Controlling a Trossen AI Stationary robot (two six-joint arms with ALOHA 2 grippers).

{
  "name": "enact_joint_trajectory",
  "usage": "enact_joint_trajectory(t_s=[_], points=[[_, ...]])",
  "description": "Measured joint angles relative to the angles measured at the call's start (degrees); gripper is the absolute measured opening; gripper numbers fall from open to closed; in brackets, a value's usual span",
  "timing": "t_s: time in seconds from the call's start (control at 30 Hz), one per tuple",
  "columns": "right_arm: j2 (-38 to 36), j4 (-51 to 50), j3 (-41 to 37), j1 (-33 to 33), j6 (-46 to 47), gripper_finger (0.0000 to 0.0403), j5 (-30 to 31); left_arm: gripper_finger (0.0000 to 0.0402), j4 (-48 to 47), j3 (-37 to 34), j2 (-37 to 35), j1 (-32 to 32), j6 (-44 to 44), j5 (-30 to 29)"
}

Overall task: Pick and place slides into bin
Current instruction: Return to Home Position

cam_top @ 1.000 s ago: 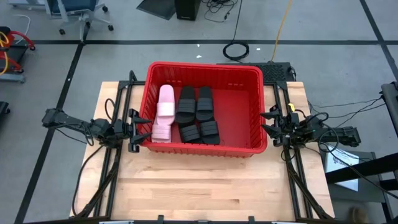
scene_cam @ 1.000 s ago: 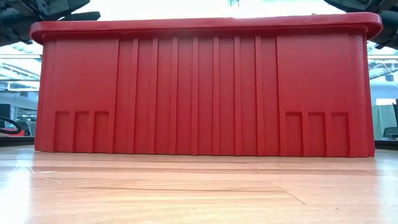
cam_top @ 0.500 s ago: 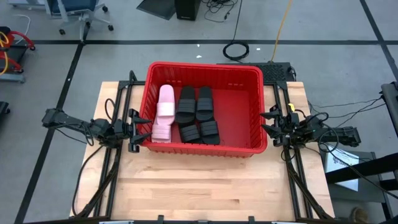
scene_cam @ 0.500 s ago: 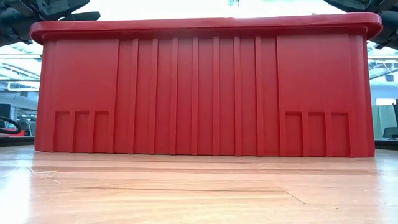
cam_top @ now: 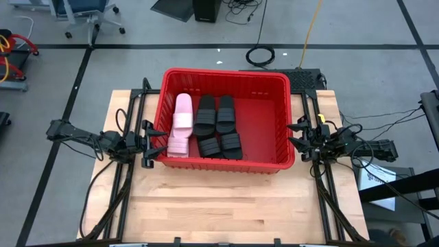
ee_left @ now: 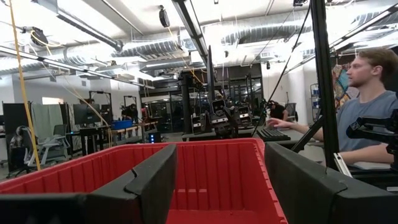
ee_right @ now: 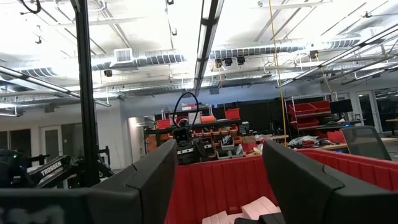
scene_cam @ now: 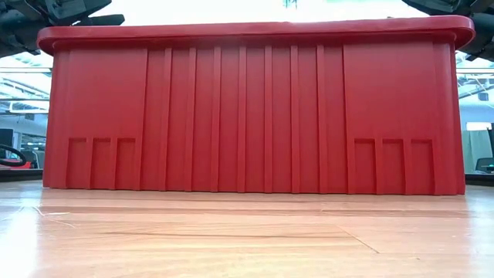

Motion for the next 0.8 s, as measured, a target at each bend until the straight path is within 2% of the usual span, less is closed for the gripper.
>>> enact_joint_trajectory(t_s=[0.8], points=[[0.0, 0.0, 0.0, 0.0, 0.0, 0.0231, 0.0, 0.0248, 0.0, 0.0, 0.0, 0.0, 0.0, 0.0]])
